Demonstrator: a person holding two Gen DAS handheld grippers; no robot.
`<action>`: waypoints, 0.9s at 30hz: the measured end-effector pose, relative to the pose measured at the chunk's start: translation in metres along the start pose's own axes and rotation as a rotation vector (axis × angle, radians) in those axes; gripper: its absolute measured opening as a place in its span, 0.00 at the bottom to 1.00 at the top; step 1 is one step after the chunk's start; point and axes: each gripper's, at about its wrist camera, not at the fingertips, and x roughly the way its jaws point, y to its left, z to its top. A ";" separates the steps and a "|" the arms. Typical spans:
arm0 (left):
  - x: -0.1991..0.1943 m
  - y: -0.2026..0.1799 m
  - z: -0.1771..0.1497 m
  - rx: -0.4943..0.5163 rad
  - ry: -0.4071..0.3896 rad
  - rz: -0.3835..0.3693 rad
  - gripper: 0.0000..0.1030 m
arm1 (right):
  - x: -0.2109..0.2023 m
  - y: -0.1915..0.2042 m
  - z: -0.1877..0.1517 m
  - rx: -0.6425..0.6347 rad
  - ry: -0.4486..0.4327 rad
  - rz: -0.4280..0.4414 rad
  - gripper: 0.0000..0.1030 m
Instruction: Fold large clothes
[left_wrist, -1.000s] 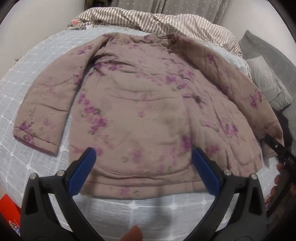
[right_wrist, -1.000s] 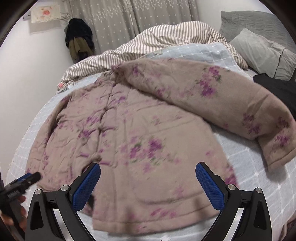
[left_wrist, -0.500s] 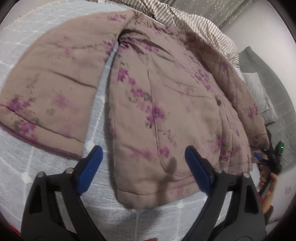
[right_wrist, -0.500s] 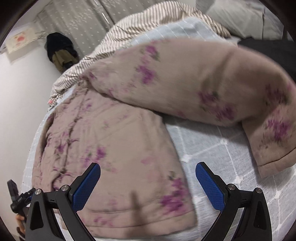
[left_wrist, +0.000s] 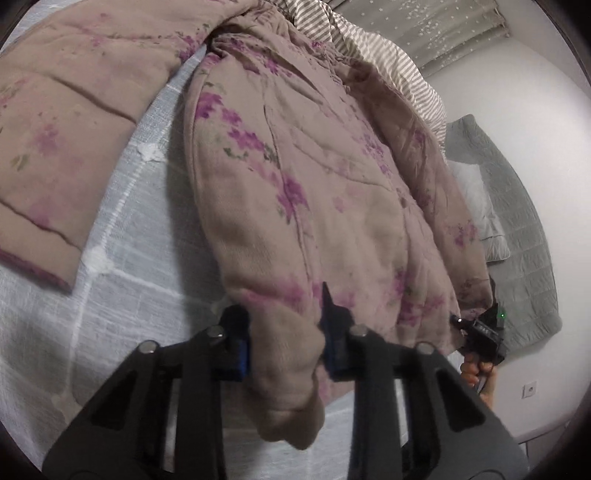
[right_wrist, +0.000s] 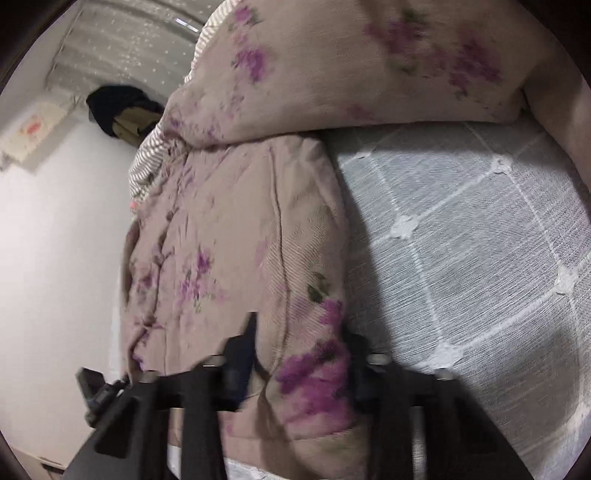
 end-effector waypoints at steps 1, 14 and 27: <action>-0.006 -0.006 -0.002 0.024 -0.018 0.014 0.25 | -0.003 0.003 -0.001 0.018 -0.008 0.024 0.20; -0.163 -0.070 0.002 0.112 -0.163 0.015 0.21 | -0.133 0.097 -0.036 -0.179 -0.150 0.174 0.14; -0.072 -0.005 -0.066 0.242 0.145 0.419 0.36 | -0.058 0.054 -0.096 -0.290 0.074 -0.373 0.35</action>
